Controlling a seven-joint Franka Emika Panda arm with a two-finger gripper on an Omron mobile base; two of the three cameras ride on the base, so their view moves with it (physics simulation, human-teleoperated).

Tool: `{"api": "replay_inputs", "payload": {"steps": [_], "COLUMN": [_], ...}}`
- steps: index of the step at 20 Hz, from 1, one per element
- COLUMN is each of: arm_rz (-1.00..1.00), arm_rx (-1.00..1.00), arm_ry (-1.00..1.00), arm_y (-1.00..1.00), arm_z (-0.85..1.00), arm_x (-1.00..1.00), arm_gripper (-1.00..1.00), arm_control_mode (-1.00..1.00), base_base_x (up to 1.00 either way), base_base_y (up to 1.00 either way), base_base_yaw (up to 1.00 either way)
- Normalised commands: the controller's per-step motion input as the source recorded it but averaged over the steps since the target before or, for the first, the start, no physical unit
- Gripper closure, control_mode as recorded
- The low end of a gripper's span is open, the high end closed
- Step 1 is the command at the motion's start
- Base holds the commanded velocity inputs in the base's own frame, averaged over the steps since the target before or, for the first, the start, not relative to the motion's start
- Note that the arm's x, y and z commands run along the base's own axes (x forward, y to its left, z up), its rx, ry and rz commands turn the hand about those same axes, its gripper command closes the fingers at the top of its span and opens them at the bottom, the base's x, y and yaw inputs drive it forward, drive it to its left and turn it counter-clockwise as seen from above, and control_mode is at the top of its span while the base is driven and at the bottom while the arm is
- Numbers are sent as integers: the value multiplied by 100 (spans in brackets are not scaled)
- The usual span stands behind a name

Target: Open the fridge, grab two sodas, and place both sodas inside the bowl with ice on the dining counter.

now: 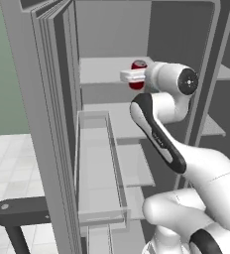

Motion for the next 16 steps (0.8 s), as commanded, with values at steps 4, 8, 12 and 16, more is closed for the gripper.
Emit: {"api": "replay_inputs", "payload": {"steps": [4,8,12,16], "arm_rz": [-7,-7,-6,-3], "arm_rx": [0,0,0,0], "arm_ry": [5,11,13,8], "arm_y": [-6,0,0,-6], "arm_z": [8,1,0,0], "arm_x": [-99,-88,-88,-97], "arm_gripper": [100,100,100,100], "arm_control_mode": [-100,-100,-100,-100], "base_base_x": [0,0,0,0], "base_base_y": [0,0,0,0], "base_base_yaw": [0,0,0,0]}}
